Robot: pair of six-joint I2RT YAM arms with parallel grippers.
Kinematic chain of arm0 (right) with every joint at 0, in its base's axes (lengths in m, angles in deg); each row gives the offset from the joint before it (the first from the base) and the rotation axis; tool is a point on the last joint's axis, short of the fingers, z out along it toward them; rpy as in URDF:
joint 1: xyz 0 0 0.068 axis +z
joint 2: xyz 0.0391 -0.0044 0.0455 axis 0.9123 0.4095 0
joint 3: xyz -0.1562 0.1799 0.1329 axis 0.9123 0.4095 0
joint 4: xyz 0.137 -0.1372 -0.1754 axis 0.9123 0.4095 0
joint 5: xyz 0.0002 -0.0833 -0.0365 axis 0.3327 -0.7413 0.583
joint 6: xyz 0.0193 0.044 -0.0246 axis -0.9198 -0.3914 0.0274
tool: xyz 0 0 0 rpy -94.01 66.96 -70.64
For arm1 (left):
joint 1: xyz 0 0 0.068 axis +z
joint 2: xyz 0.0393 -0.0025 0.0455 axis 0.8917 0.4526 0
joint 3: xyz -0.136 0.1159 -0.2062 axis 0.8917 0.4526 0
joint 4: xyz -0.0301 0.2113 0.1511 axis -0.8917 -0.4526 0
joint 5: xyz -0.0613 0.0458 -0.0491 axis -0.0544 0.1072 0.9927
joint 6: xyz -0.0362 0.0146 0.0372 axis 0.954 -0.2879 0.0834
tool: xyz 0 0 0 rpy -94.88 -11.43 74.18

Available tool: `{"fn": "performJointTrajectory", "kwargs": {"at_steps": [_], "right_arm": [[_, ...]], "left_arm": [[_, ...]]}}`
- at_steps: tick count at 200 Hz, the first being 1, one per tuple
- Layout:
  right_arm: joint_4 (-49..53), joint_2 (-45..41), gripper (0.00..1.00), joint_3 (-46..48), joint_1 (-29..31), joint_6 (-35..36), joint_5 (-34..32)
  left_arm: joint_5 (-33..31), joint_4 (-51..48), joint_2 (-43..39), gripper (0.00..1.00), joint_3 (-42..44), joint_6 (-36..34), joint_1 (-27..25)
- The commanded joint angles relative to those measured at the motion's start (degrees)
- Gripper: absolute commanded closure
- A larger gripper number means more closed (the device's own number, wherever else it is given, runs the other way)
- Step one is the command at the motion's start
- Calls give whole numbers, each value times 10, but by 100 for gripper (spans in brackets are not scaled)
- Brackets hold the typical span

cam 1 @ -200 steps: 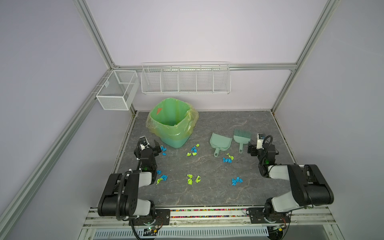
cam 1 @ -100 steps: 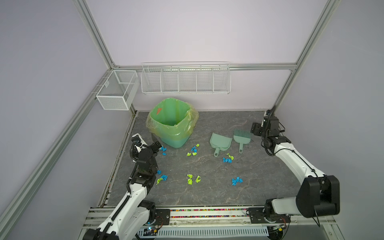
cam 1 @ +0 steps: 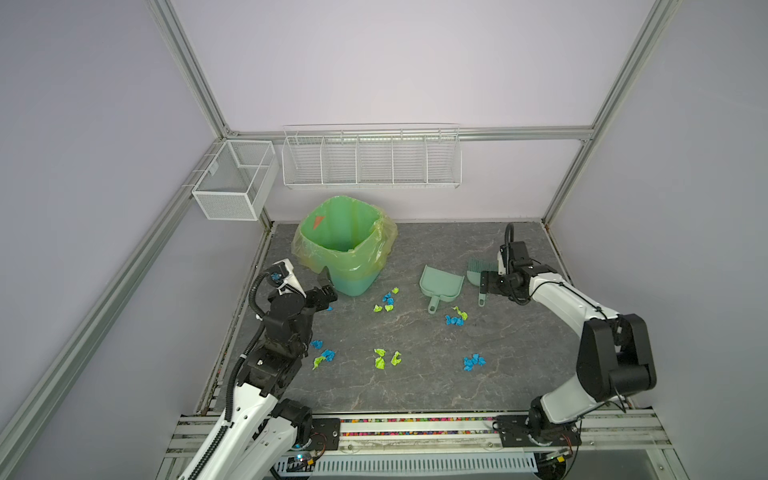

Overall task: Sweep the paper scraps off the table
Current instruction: 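Reach the right gripper toward the brush handle while the left arm rises toward the bin, then close the right gripper on the mint-green brush handle while the left gripper approaches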

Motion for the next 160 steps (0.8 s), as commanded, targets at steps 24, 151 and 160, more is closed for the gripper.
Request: {"fn": "performJointTrajectory", "kwargs": {"at_steps": [24,151,160], "right_arm": [[36,50,9,-36,10,-12,10],[26,158,39,-87,26,-38,25],[26,164,40,-90,27,-40,20]], "left_arm": [[70,-53,80,1,-83,-22,-91],[129,-23,265,1,-176,-22,-232],[130,-27,274,1,-182,-23,-232]]}}
